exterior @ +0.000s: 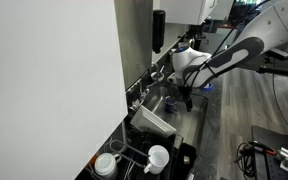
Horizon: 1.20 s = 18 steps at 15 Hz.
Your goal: Pick the cups from the sink and put them in the rack
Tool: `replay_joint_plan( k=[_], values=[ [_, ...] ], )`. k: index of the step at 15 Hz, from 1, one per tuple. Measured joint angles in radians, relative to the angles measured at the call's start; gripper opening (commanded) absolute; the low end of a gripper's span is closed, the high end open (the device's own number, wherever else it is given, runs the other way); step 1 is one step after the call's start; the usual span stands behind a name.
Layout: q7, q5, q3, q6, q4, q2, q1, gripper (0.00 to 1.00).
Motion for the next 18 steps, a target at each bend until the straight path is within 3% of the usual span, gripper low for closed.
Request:
replay_joint_plan(
  k=[15, 18],
  values=[
    [-0.025, 0.001, -0.002, -0.001, -0.002, 0.056, -0.03, 1.0],
    [0.02, 0.008, -0.007, 0.004, 0.008, 0.069, -0.033, 1.0]
  ],
)
